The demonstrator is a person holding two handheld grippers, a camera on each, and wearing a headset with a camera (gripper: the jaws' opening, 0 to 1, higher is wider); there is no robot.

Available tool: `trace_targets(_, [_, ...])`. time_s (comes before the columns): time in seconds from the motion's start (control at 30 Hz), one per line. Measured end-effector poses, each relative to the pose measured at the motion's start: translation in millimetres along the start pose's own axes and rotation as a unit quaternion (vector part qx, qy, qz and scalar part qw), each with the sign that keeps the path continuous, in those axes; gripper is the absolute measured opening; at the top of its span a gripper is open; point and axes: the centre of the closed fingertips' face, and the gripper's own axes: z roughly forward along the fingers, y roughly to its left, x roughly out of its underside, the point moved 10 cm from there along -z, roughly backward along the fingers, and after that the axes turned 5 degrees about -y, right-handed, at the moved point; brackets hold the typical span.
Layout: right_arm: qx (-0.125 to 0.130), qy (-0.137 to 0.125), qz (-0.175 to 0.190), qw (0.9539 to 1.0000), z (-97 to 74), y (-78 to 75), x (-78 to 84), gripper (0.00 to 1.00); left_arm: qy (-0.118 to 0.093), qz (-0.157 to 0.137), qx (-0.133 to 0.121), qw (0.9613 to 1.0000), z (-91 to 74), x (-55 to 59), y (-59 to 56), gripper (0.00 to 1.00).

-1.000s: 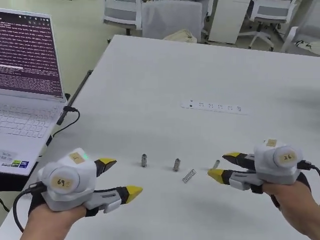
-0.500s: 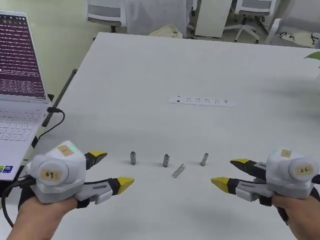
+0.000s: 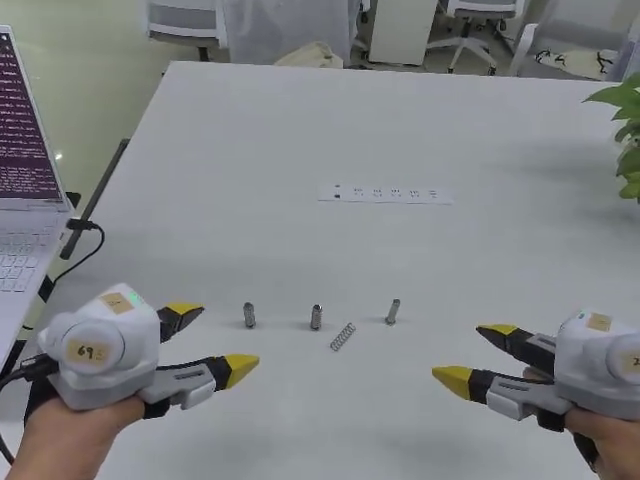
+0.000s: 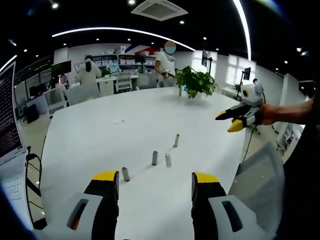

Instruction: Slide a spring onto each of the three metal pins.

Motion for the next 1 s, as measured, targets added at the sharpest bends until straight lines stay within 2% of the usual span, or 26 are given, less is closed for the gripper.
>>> trace_targets(0.23, [0.000, -0.004, -0.002, 1.0000, 0.3, -0.2, -4.0, 0.58, 0.006, -0.006, 0.008, 0.9999, 10.7, 2.7, -2.5, 0.53])
trace_targets(0.57, [-0.003, 0.000, -0.003, 1.0000, -5.3, 2.1, -2.9, 0.58, 0.019, 0.007, 0.046, 0.9988, 42.1, -0.3, -18.5, 0.52])
trace_targets(0.83, [-0.004, 0.003, 0.000, 1.0000, -7.4, 1.4, -0.8, 0.58, 0.026, 0.013, 0.061, 0.9977, 55.5, -2.1, -20.9, 0.52])
trace_targets(1.0, [-0.009, 0.006, -0.002, 0.9999, -6.4, 2.6, -0.6, 0.58, 0.038, 0.017, 0.071, 0.9966, 67.9, 2.1, -24.5, 0.51])
